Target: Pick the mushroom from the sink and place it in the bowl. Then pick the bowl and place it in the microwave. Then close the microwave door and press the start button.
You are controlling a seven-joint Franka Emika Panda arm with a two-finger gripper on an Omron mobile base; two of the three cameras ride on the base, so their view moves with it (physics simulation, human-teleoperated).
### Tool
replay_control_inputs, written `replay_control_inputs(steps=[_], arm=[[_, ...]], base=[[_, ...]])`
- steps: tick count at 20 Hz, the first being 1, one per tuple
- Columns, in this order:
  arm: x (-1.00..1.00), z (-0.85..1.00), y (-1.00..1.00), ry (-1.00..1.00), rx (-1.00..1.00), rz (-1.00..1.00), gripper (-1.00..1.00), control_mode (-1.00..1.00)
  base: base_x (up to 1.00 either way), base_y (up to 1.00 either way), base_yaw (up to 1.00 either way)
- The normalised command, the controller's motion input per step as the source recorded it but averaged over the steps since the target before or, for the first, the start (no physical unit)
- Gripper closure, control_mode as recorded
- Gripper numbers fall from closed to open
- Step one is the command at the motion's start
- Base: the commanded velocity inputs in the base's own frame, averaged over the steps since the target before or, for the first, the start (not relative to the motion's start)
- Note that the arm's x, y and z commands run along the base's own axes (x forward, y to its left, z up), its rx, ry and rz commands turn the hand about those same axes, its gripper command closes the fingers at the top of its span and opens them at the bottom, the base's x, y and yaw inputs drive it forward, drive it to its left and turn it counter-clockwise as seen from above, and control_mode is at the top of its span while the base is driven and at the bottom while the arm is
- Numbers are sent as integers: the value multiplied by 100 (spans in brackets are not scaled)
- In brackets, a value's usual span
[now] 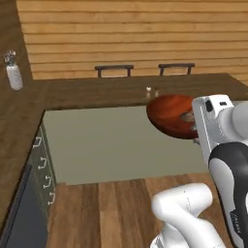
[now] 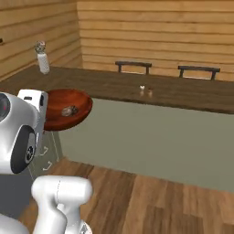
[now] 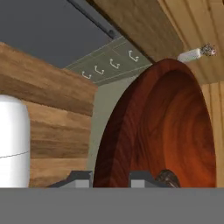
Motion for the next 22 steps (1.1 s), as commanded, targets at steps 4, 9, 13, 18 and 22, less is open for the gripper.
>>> replay_control_inputs(steps=[4,9,13,18,22], arm=[[0,0,0,0,0,0,100,100],[0,0,0,0,0,0,100,100],[0,0,0,0,0,0,100,100],[0,0,0,0,0,0,100,100],[0,0,0,0,0,0,100,100]], base=[[0,4,-100],[0,5,-100],[14,9,-90],[46,4,-67],[85,9,-52]])
